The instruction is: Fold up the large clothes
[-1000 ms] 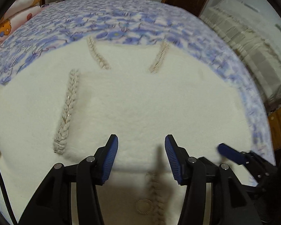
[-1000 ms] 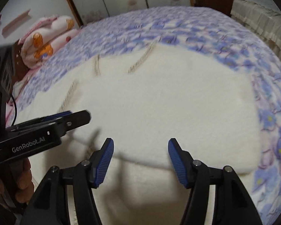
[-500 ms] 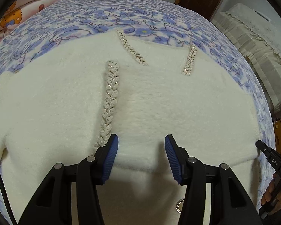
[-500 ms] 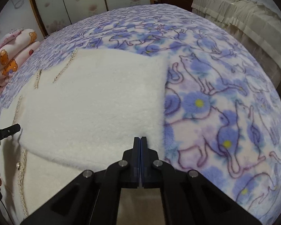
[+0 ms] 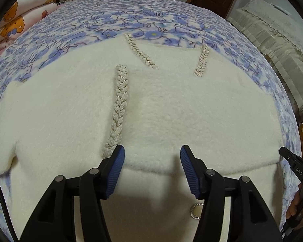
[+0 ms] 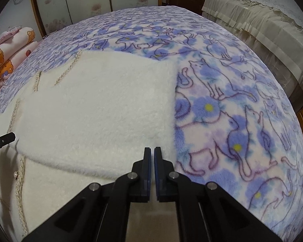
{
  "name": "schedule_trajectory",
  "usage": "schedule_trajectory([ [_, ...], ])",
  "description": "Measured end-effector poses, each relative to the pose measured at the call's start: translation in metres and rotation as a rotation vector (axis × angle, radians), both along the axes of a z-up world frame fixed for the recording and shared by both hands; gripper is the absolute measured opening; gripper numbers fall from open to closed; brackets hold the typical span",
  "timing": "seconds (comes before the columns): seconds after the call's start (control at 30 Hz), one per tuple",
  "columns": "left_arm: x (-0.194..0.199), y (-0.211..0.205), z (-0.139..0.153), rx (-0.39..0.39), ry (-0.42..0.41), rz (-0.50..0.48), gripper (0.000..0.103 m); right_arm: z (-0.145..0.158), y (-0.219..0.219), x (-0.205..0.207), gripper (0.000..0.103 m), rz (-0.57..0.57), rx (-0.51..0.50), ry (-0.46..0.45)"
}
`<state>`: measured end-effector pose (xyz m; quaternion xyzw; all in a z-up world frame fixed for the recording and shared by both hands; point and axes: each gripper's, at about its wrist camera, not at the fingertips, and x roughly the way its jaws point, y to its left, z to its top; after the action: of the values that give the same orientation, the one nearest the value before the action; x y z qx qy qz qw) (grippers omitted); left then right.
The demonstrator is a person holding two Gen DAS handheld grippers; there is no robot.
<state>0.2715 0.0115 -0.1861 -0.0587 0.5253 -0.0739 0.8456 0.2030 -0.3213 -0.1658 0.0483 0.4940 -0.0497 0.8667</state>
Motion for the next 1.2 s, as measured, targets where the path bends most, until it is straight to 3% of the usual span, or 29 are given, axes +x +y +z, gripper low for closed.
schedule_trajectory([
  [0.07,-0.004,0.000,0.004,0.002,0.001,0.000,0.059,0.002,0.000,-0.003,0.009,-0.005,0.012,0.004],
  [0.2,-0.016,-0.001,0.015,0.003,-0.005,-0.012,0.060,0.008,0.004,-0.012,0.031,-0.022,0.013,0.011],
  [0.77,-0.112,0.023,0.080,0.016,-0.038,-0.074,0.063,0.059,0.053,-0.068,0.031,0.003,0.082,0.001],
  [1.03,-0.162,0.068,0.101,0.028,-0.065,-0.053,0.063,0.071,0.095,-0.102,0.031,0.054,0.092,0.014],
  [1.2,-0.185,0.114,0.107,-0.005,-0.072,0.005,0.063,0.071,0.127,-0.119,0.031,0.103,0.076,0.039],
])
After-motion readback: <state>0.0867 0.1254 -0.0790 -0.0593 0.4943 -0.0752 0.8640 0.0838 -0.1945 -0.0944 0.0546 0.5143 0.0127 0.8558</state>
